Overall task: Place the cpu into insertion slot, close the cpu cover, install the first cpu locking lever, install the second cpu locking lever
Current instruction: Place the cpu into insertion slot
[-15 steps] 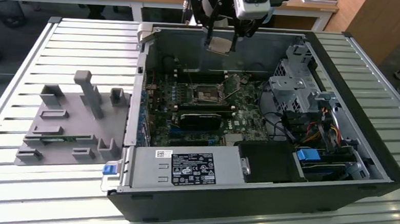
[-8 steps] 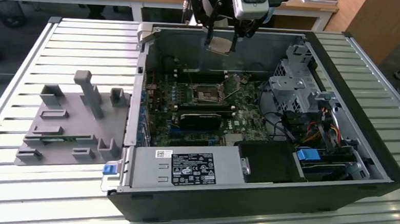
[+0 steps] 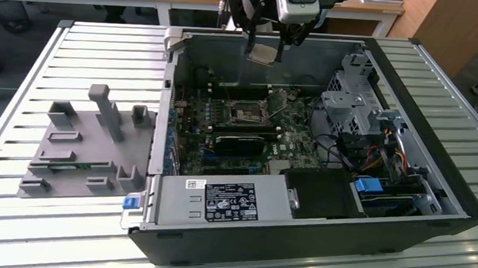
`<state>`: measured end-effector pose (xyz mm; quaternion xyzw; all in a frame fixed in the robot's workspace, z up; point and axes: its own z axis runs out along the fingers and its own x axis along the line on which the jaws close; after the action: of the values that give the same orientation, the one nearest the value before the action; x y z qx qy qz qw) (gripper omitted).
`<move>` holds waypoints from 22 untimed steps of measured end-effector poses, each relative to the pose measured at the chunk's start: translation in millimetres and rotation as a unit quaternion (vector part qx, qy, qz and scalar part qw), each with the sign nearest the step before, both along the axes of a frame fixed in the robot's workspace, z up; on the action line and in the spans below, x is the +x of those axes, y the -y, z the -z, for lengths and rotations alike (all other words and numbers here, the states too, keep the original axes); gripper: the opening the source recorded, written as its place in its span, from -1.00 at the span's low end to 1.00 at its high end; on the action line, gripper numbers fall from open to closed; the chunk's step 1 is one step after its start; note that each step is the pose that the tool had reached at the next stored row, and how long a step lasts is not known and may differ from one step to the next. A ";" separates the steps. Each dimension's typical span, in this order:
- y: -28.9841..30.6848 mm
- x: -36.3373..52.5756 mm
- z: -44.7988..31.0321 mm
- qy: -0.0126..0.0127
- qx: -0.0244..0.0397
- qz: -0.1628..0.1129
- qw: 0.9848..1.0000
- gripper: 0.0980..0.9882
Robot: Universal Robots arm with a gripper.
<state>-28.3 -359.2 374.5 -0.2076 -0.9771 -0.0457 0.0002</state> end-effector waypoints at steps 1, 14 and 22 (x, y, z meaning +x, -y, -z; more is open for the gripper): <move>0.0 0.0 0.0 0.000 0.000 0.002 1.000 0.00; 0.0 0.0 0.0 0.000 0.000 0.026 1.000 0.00; 0.0 0.0 0.0 0.000 0.000 0.041 0.999 0.00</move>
<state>-28.3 -359.2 374.5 -0.2471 -0.9679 -0.0457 -0.0017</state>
